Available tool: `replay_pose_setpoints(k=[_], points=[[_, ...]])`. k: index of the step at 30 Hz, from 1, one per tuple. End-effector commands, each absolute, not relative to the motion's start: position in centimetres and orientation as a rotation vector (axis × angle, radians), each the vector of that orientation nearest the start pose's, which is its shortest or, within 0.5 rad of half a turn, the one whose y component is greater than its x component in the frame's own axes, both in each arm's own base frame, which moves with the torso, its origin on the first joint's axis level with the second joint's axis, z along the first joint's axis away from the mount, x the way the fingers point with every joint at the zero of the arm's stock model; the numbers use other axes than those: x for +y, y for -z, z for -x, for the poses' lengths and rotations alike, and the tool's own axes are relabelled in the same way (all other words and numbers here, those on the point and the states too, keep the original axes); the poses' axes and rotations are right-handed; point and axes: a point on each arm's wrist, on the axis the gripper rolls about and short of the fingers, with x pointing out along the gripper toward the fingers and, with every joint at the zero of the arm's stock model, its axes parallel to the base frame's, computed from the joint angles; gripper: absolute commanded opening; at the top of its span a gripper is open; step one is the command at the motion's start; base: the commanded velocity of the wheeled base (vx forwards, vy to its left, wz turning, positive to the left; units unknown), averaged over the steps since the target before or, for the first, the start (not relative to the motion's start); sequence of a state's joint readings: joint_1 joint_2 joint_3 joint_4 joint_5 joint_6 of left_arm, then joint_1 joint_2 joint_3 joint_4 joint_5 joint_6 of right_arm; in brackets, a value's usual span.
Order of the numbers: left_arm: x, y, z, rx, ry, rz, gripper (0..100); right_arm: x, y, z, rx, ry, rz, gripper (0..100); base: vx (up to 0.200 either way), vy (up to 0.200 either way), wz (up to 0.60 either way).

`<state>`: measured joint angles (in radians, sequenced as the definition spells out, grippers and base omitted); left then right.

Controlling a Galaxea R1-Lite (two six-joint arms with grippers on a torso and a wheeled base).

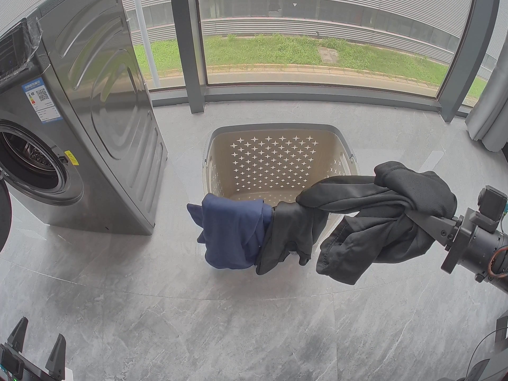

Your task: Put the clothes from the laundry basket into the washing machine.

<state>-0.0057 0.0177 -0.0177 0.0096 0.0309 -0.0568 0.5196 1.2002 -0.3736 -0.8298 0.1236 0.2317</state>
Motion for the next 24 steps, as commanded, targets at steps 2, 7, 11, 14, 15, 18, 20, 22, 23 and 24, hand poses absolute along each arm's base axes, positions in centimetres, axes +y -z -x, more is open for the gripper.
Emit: replay_pose_setpoints(k=[2, 7, 11, 14, 15, 18, 20, 22, 23, 24], points=[[0.1, -7.5, 2.3, 0.009, -0.025, 0.057, 100, 7.3, -19.9, -12.5, 0.038, -0.574, -0.211, 0, 0.000, 0.200, 0.00], [0.1, -7.5, 2.3, 0.009, -0.025, 0.057, 100, 6.5, -18.2, -11.4, 0.080, -0.555, -0.212, 0, 0.000, 0.200, 0.00], [0.1, -7.5, 2.3, 0.009, -0.025, 0.057, 100, 6.5, -17.6, -11.5, 0.103, -0.548, -0.216, 0, 0.000, 0.200, 0.00], [0.1, -7.5, 2.3, 0.009, -0.025, 0.057, 100, 6.5, -17.3, -11.8, 0.123, -0.539, -0.215, 0, 0.000, 0.200, 0.00], [0.1, -7.5, 2.3, 0.008, -0.025, 0.058, 100, 6.6, -17.2, -11.9, 0.129, -0.537, -0.214, 0, 0.000, 0.200, 0.00], [0.1, -7.5, 2.3, 0.009, -0.025, 0.057, 100, 6.6, -17.2, -11.9, 0.126, -0.538, -0.213, 0, 0.000, 0.200, 0.00], [0.1, -7.5, 2.3, 0.008, -0.025, 0.058, 100, 6.6, -17.3, -11.9, 0.117, -0.539, -0.215, 0, 0.000, 0.200, 0.00], [0.1, -7.5, 2.3, 0.009, -0.023, 0.057, 100, 6.6, -17.4, -11.8, 0.111, -0.541, -0.212, 0, 0.000, 0.200, 0.00], [0.1, -7.5, 2.3, 0.008, -0.025, 0.058, 100, 6.5, -17.4, -11.7, 0.111, -0.543, -0.210, 0, 0.000, 0.200, 0.00], [0.1, -7.5, 2.3, 0.009, -0.025, 0.057, 100, 6.6, -17.4, -11.7, 0.109, -0.543, -0.209, 0, 0.000, 0.200, 0.00]])
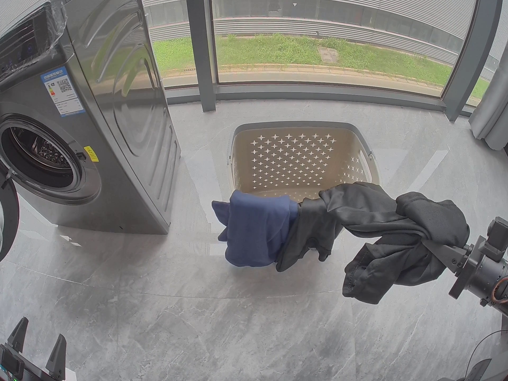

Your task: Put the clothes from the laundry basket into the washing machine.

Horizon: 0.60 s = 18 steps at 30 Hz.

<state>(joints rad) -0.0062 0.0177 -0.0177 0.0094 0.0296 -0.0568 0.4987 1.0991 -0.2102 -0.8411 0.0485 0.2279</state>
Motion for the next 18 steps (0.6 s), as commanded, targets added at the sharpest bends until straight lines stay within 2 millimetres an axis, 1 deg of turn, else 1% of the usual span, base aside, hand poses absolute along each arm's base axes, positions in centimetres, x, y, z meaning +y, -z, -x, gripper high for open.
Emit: replay_pose_setpoints(k=[1, 8, 18], points=[[0.08, -7.55, 2.28, 0.009, -0.025, 0.057, 100, 6.63, -17.46, -11.65, 0.108, -0.551, -0.209, 0, 0.000, 0.200, 0.00], [0.08, -7.55, 2.28, 0.009, -0.025, 0.057, 100, 6.72, -17.50, -11.51, 0.106, -0.562, -0.209, 0, 0.000, 0.200, 0.00], [0.08, -7.55, 2.28, 0.008, -0.025, 0.058, 100, 7.26, -17.40, -11.99, 0.125, -0.575, -0.206, 0, 0.000, 0.200, 0.00]])
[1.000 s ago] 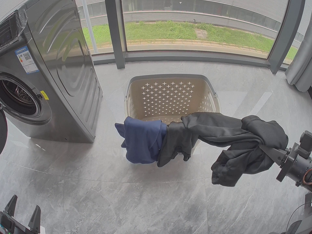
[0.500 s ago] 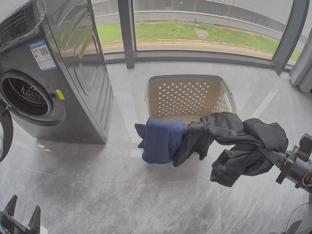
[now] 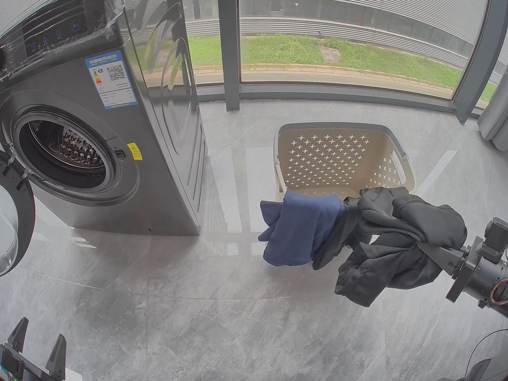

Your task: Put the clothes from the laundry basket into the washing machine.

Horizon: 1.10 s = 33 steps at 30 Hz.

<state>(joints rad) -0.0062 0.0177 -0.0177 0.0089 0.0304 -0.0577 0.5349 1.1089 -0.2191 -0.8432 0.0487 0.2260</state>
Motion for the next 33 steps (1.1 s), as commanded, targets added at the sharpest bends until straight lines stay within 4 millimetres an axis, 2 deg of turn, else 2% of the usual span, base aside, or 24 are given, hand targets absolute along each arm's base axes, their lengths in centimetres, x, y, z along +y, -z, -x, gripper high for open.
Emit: replay_pose_setpoints(k=[1, 30, 33], points=[[0.08, -7.55, 2.28, 0.008, -0.025, 0.058, 100, 7.28, -17.37, -12.01, 0.126, -0.575, -0.205, 0, 0.000, 0.200, 0.00], [0.08, -7.55, 2.28, 0.008, -0.025, 0.058, 100, 7.60, -17.19, -12.60, 0.139, -0.572, -0.209, 0, 0.000, 0.200, 0.00], [0.08, -7.55, 2.28, 0.009, -0.023, 0.058, 100, 7.67, -17.21, -12.72, 0.134, -0.572, -0.208, 0, 0.000, 0.000, 0.00]])
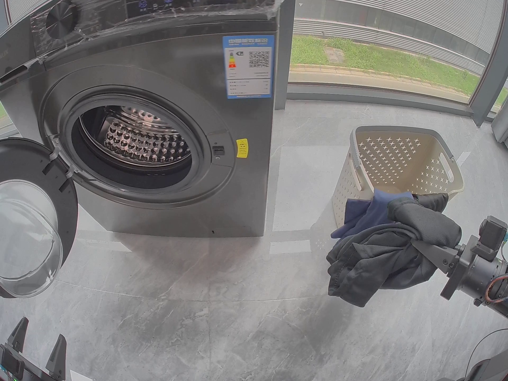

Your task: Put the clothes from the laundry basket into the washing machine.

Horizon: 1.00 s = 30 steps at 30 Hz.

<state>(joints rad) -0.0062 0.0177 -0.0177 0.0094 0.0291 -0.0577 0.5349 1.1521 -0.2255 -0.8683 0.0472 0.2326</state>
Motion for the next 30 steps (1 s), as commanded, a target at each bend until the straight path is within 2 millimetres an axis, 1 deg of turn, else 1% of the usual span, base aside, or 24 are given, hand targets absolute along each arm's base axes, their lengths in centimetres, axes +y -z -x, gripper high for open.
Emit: replay_pose_setpoints(k=[1, 3, 18, 24, 30], points=[[0.08, -7.55, 2.28, 0.009, -0.023, 0.058, 100, 7.69, -17.21, -12.71, 0.134, -0.574, -0.208, 0, 0.000, 0.000, 0.00], [0.08, -7.55, 2.28, 0.009, -0.022, 0.057, 100, 7.70, -17.20, -12.73, 0.134, -0.574, -0.208, 0, 0.000, 0.000, 0.00], [0.09, -7.55, 2.28, 0.009, -0.023, 0.057, 100, 7.87, -16.97, -13.05, 0.149, -0.570, -0.208, 0, -0.200, 0.000, 0.00], [0.08, -7.55, 2.28, 0.009, -0.022, 0.057, 100, 7.91, -17.00, -13.13, 0.149, -0.570, -0.208, 0, 0.000, 0.000, 0.00], [0.08, -7.55, 2.28, 0.009, -0.022, 0.057, 100, 7.99, -17.15, -13.27, 0.145, -0.571, -0.209, 0, 0.000, 0.200, 0.00]])
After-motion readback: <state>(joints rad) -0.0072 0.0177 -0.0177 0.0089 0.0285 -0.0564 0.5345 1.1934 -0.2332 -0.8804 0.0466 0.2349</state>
